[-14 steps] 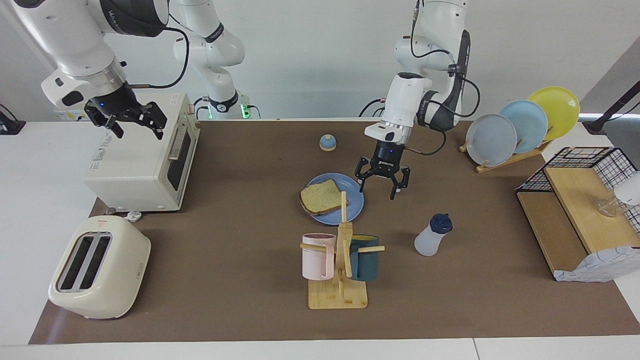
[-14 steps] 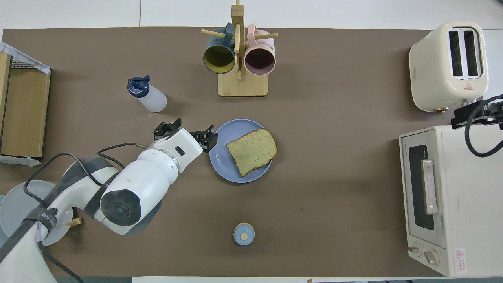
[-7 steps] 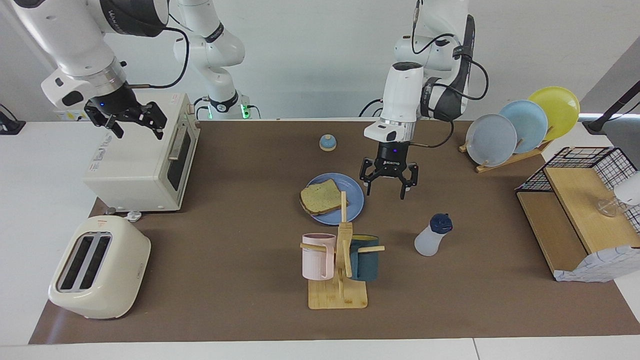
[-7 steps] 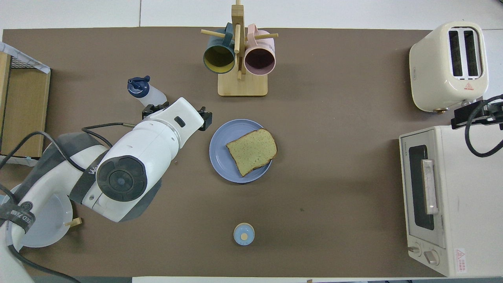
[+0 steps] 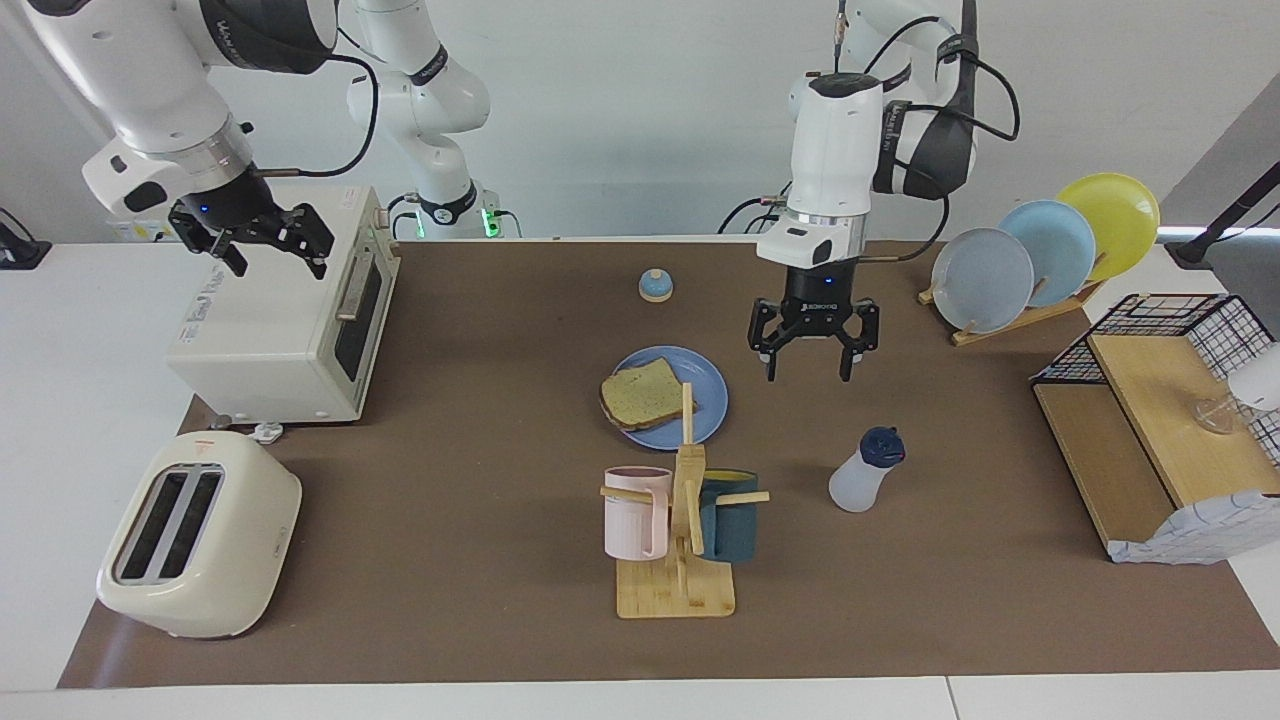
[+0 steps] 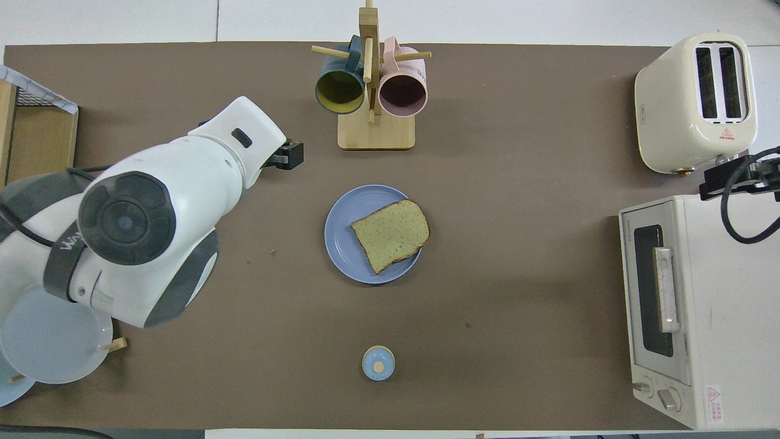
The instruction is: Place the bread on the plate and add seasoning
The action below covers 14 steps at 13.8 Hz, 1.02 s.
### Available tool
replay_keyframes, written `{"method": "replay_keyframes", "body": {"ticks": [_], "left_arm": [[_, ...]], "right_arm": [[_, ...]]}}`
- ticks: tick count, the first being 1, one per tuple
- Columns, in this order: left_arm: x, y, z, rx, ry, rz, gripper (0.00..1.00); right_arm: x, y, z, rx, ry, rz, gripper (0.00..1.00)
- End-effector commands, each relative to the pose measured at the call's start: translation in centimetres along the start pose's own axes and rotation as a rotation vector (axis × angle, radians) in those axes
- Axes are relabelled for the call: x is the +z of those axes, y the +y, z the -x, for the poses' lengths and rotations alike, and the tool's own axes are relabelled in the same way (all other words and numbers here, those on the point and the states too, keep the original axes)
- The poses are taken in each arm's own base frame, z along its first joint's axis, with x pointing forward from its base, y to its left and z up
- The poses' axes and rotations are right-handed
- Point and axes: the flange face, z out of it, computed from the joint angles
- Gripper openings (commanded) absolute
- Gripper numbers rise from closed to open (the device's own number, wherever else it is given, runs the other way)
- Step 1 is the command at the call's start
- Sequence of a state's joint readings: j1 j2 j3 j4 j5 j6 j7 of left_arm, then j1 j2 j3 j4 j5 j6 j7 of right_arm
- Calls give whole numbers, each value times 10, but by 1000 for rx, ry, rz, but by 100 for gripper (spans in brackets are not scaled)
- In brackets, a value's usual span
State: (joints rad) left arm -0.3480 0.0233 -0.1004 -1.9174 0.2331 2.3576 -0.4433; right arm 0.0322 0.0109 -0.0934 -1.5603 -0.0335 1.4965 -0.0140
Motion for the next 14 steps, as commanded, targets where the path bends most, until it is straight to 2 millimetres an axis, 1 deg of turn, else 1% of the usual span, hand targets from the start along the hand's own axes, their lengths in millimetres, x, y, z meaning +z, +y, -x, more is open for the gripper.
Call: {"method": "replay_keyframes", "body": {"ticks": [1,3,5,9,10,12,13,14], "left_arm": [[-15,-44,-19,28,-82,-2,100],[-21,-74,-26,44,-135,-20,100],[-23,-105,-28,57,-186,-30,100],[-34,-153,-25,91,-315,-15,100],[-41,-163,-24,96,-351,-11,100],[-59,-177,-15,75,-417,-9,100],[-65,-186,-10,59,-436,1,100],[-70,-192,-6,57,-451,15,100]], "right_arm": [[1,4,4,-10,4,-14,100],[0,4,3,-10,6,-14,100],[1,4,4,-10,4,-14,100],[1,4,4,-10,4,-14,100],[1,4,4,-10,4,-14,100],[1,4,4,-10,4,-14,100],[0,4,4,-10,7,-14,100],[1,4,4,-10,4,-14,100]]}}
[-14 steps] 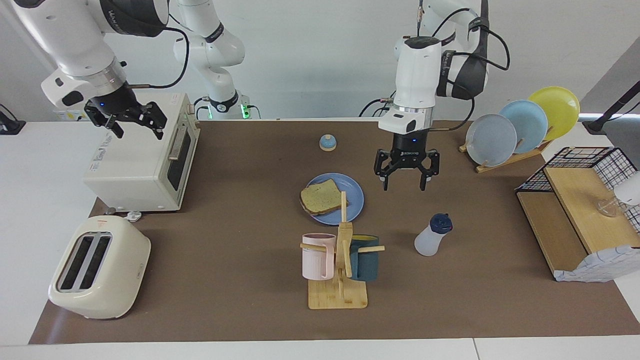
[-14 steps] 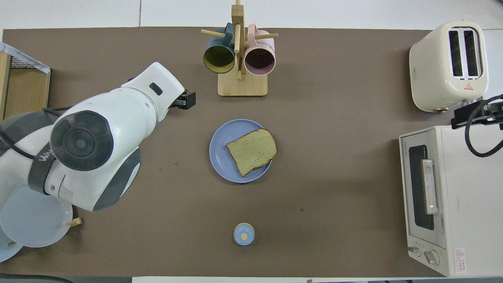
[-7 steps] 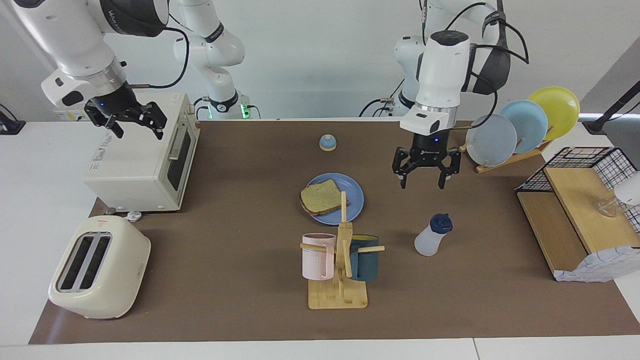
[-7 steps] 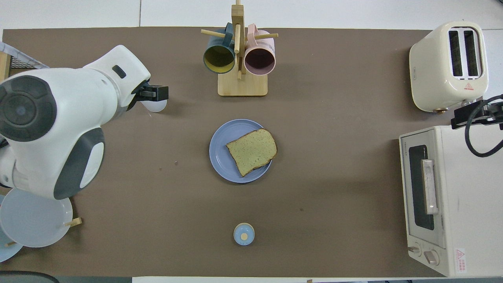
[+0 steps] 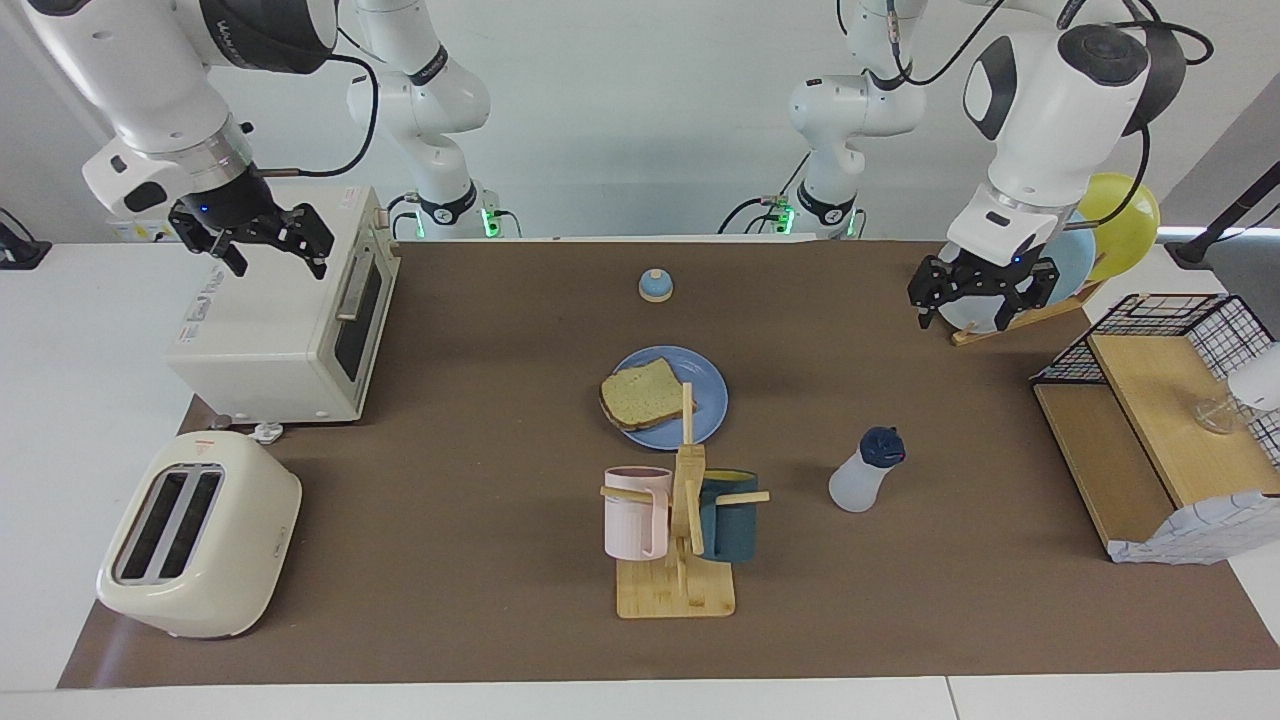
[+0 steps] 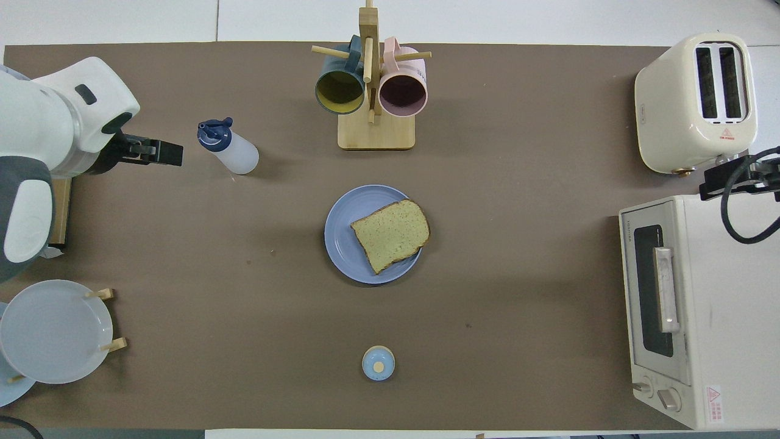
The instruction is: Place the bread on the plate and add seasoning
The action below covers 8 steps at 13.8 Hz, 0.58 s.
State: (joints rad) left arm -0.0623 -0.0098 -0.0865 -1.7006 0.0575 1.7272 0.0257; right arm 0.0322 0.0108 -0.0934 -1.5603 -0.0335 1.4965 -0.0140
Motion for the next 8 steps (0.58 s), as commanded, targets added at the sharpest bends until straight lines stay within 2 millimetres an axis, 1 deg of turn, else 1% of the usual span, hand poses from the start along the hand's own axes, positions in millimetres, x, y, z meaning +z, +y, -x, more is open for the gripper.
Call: {"method": "replay_keyframes", "body": {"ticks": [1,2,4,5,7,8], "left_arm": [[-10,-9,21,7,-39,35,100],[-6,-4,24,-1,-42,34,100],[-6,4,24,18,-33,33,100],[-3,4,25,14,-39,31,100],[-5,-1,25,4,-44,33,100],[-7,1,24,7,-41,33,100]], "right_arm": [[1,4,4,-10,4,-14,100],[1,4,4,-10,3,-14,100],[1,4,4,-10,4,-14,100],[1,4,4,-10,4,-14,100],[1,4,4,-10,4,-14,100],[1,4,4,-10,4,-14,100]]}}
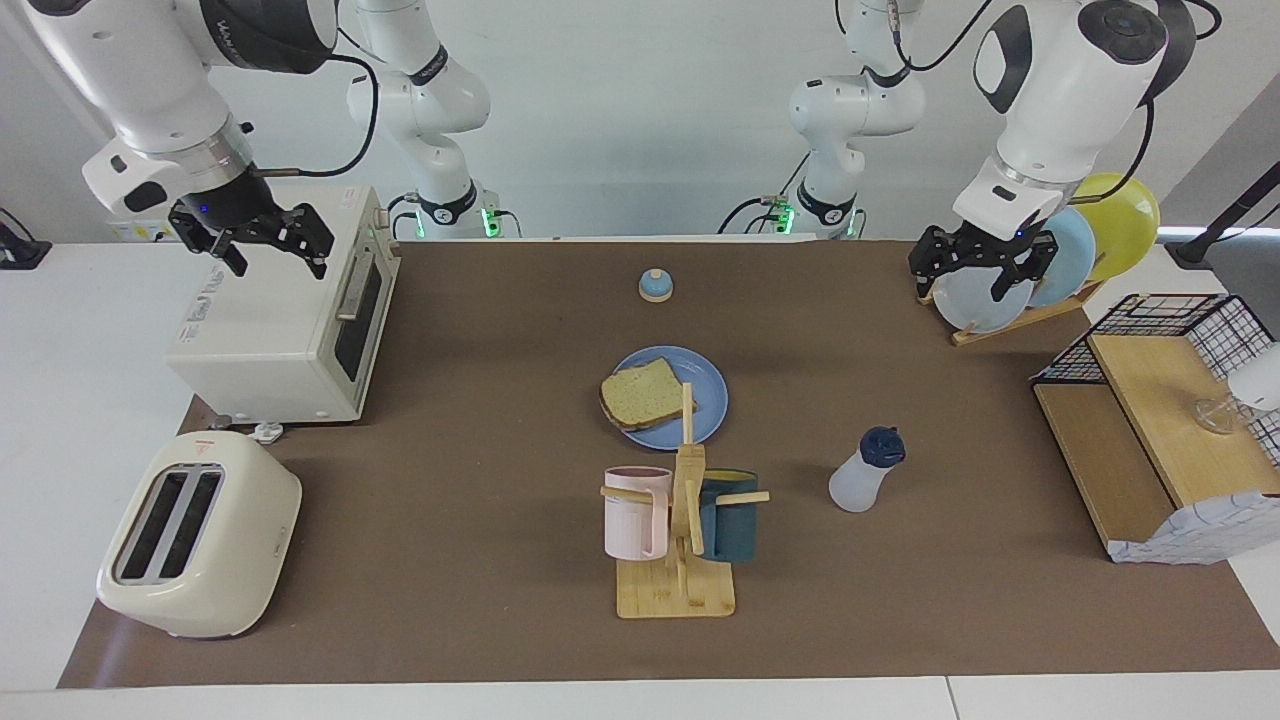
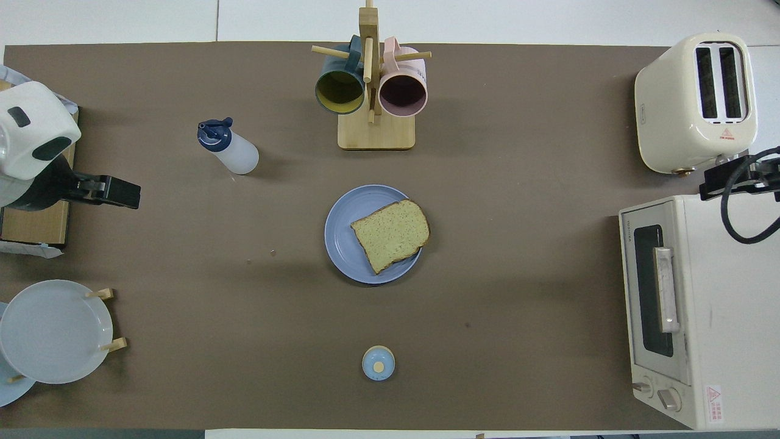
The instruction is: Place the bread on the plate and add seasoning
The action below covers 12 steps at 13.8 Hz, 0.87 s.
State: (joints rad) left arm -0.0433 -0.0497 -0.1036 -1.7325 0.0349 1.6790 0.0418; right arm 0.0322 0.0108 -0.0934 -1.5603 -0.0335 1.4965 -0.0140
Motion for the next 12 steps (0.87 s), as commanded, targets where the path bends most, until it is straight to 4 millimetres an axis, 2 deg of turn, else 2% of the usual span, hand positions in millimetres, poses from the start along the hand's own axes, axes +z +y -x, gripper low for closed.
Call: {"method": "replay_keyframes", "body": {"ticks": [1,3,5,7,9,10,12], "left_arm": [[-12,1,7,-2,7,14,100],[-35,2,6,-3,-5,18,100],[-47,1,3,-5,-10,31,100],[-46,-4,1,-67,0,91,100],[-34,-21,-1,-105,15,85,100],[-29,-21,-4,-103,21,83,100],[-30,-23,-6,-103,22,70,100]], "right_arm": [[1,4,4,-10,4,-14,100],[1,4,4,-10,4,-14,100],[1,4,4,-10,4,-14,100],[1,4,4,-10,4,-14,100],[1,4,4,-10,3,-14,100],[1,4,4,-10,4,-14,100],[1,4,4,-10,4,-14,100]]}}
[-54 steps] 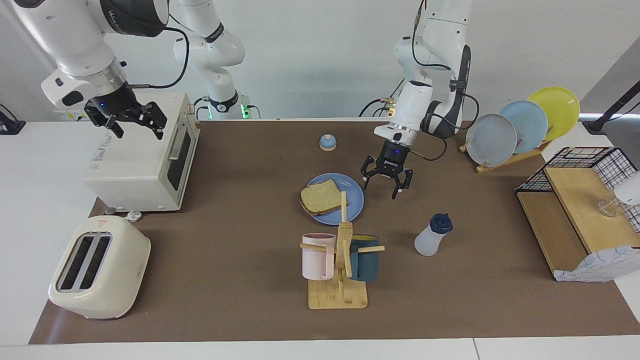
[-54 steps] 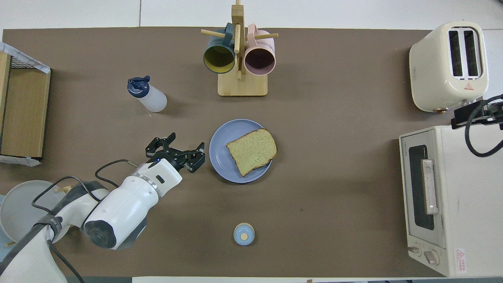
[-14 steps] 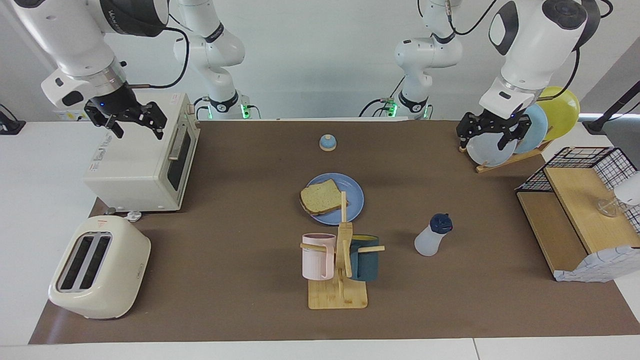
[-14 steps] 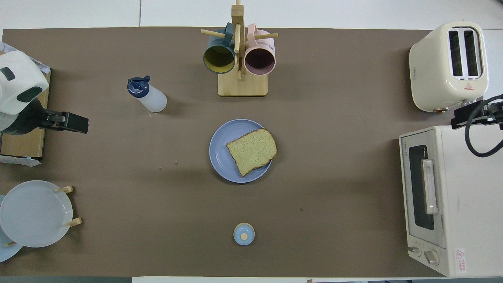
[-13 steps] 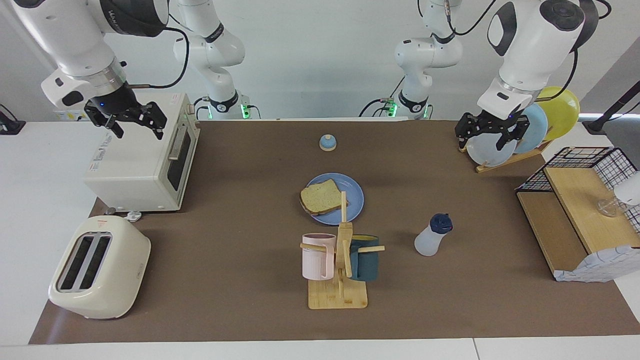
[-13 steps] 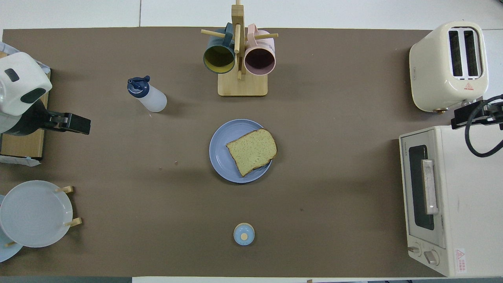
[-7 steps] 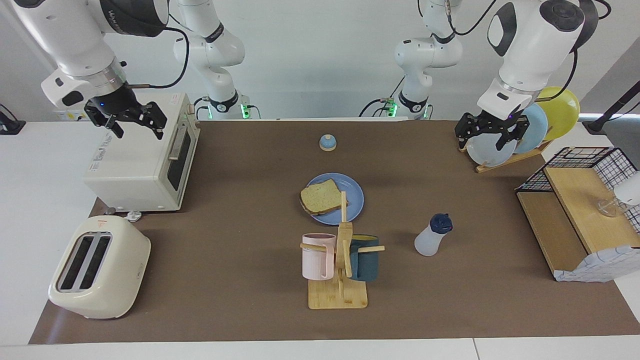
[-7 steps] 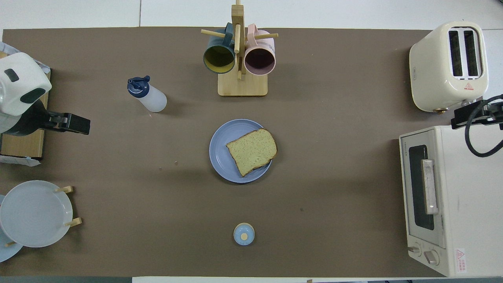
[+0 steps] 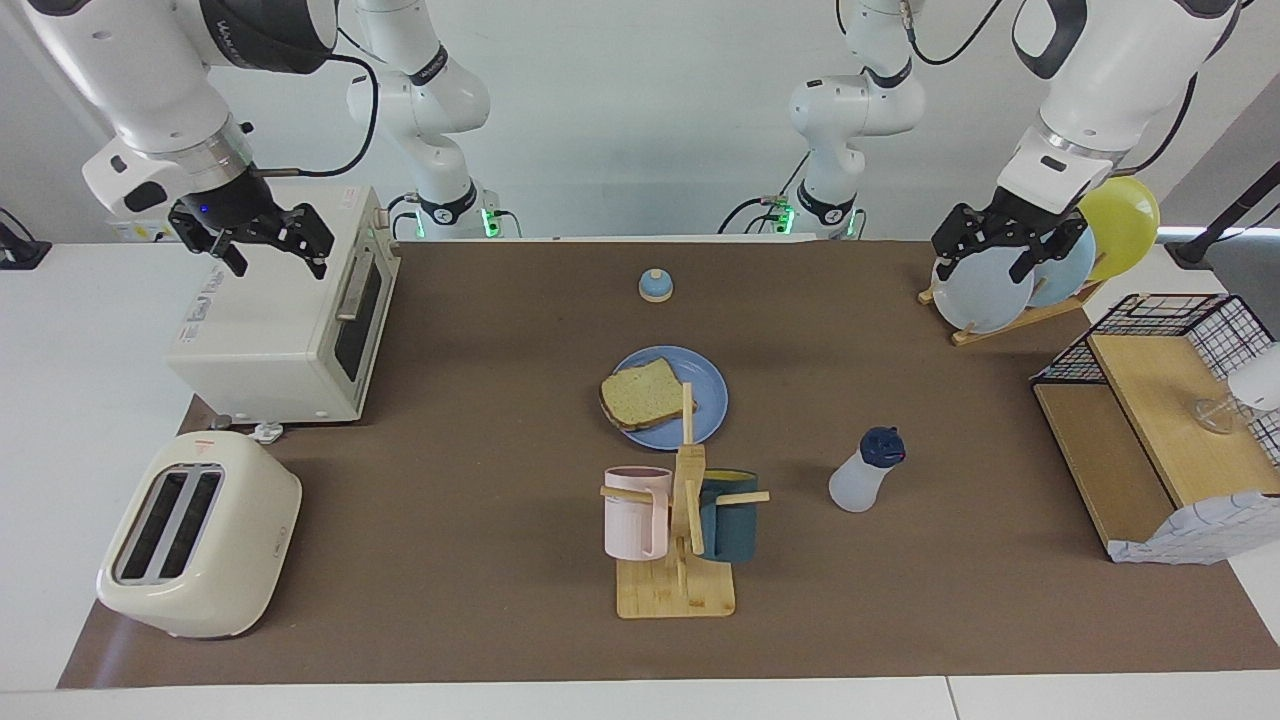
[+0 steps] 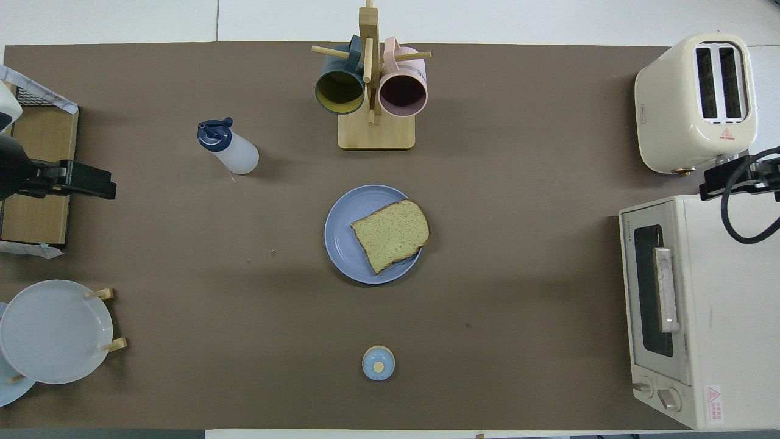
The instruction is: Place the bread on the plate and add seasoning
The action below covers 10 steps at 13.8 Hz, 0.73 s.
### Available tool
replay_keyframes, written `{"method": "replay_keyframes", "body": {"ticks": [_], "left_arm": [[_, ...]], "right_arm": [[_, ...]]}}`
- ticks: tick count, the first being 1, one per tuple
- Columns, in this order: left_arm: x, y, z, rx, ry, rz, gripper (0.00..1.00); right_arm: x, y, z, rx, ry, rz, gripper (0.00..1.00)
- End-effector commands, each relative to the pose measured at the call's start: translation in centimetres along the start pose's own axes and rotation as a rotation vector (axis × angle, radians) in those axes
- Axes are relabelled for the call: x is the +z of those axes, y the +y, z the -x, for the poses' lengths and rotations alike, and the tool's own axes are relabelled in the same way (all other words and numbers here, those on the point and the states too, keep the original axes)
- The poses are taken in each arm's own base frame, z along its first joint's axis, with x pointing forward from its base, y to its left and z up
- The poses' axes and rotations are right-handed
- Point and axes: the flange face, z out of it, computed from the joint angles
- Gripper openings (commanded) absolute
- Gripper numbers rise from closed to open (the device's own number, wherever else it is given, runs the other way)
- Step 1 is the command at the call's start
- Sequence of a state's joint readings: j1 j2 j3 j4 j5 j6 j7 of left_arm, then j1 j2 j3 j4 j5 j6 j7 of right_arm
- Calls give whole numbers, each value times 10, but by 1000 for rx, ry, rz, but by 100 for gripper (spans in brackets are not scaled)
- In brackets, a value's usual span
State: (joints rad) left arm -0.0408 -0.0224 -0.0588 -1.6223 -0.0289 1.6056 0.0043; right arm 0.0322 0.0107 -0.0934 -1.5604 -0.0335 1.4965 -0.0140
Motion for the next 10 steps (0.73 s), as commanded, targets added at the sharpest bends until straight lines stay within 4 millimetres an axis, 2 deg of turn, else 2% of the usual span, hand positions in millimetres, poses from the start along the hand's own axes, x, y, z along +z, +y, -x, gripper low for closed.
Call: {"method": "replay_keyframes", "body": {"ticks": [1,10], "left_arm": [[-7,-1,-2,-8,13,-24,100],[-11,3,0,-1,10,-27,100]], "right_arm": [[1,4,3,-10,6,-14,100],[1,4,4,-10,4,-14,100]]}}
